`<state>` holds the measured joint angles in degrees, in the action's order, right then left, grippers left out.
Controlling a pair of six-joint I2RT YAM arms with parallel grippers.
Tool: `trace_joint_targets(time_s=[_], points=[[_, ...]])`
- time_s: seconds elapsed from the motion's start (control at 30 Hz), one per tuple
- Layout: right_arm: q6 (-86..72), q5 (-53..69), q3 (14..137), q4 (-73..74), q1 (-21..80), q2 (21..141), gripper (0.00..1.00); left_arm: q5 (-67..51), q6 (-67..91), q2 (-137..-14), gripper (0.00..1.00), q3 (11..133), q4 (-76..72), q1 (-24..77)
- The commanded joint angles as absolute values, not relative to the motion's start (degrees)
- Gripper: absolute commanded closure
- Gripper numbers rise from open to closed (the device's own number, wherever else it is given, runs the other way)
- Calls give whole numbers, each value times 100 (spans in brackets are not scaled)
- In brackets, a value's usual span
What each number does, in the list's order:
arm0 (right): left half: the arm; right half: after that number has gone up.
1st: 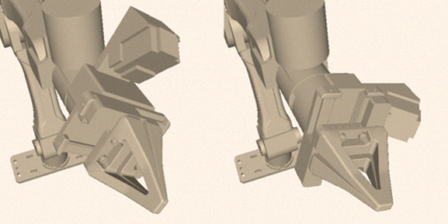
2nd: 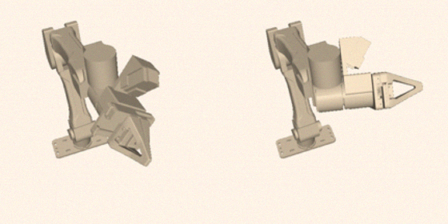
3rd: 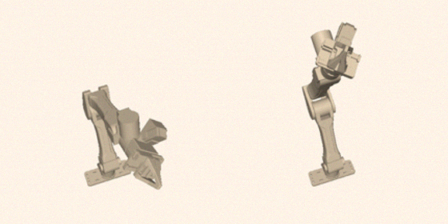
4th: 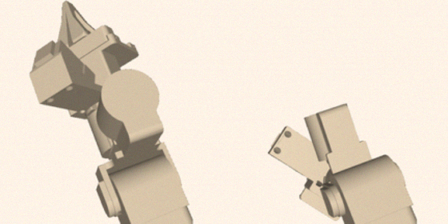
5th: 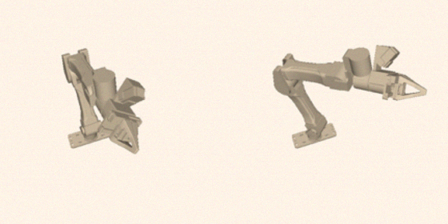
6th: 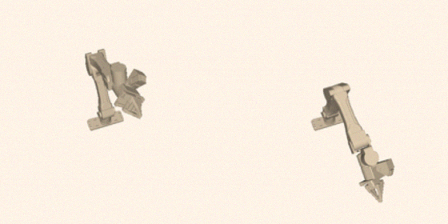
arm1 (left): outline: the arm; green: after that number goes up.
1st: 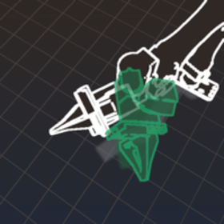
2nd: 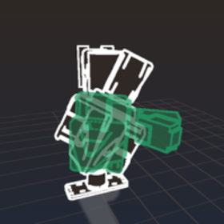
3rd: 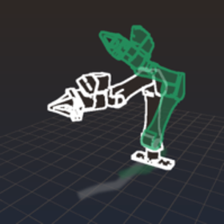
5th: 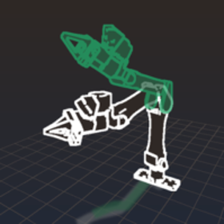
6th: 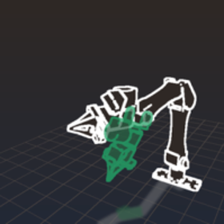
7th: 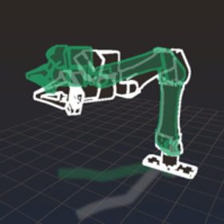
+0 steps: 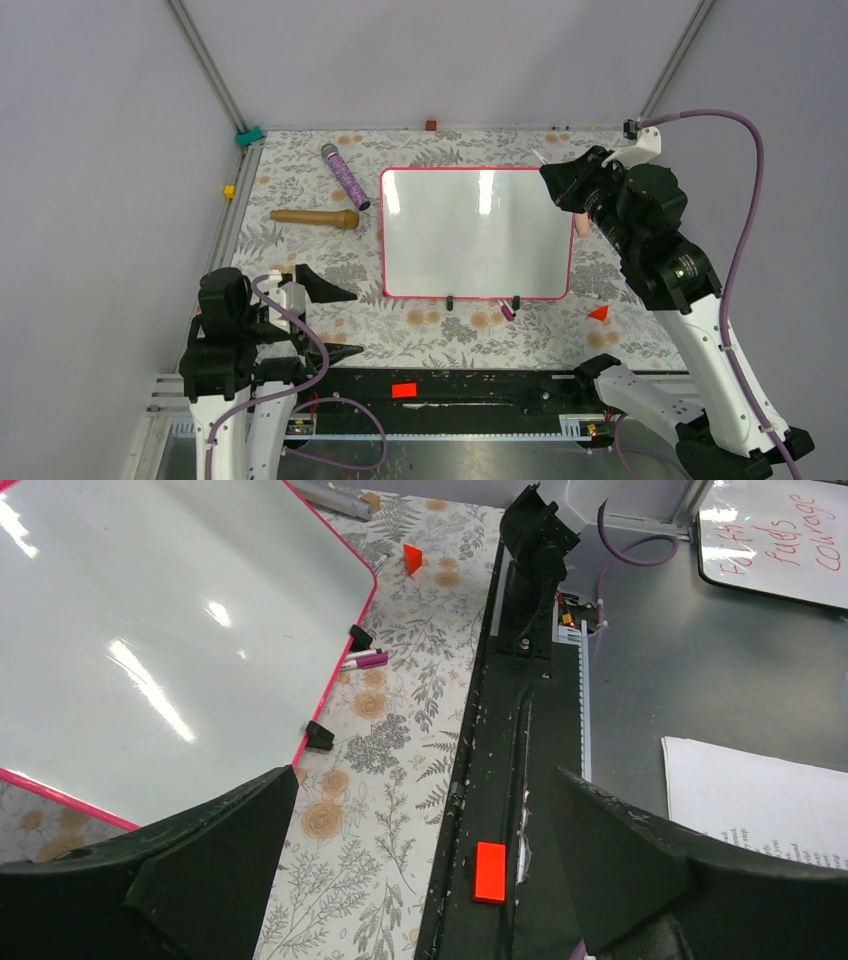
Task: Write a sentence on the whiteboard
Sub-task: Hold the whiteboard on the whiteboard stand.
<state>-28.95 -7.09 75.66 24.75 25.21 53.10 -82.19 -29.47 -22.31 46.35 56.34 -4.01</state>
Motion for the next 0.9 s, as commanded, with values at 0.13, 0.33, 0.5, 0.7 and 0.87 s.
trace_joint_targets(time_s=[0.13,0.33,0.5,0.7,0.87], points=[[-2766,-907,7505,2283,2577,5174,100,-8553,-3941,-2120,1,5028,6184,-387],[-2826,-946,7258,2277,2576,5076,100,-7704,-3234,-2324,1,5422,6014,-388],[-2950,-967,7042,2277,2575,4933,100,-7975,-1034,-2981,1,4980,4126,-378],[-3025,-1078,6886,2376,2575,4748,100,-8949,-1191,-4351,1,5403,4647,-378],[-3047,-1268,6756,2491,2575,4529,100,-9123,-1871,-5054,4,5710,4926,-387]])
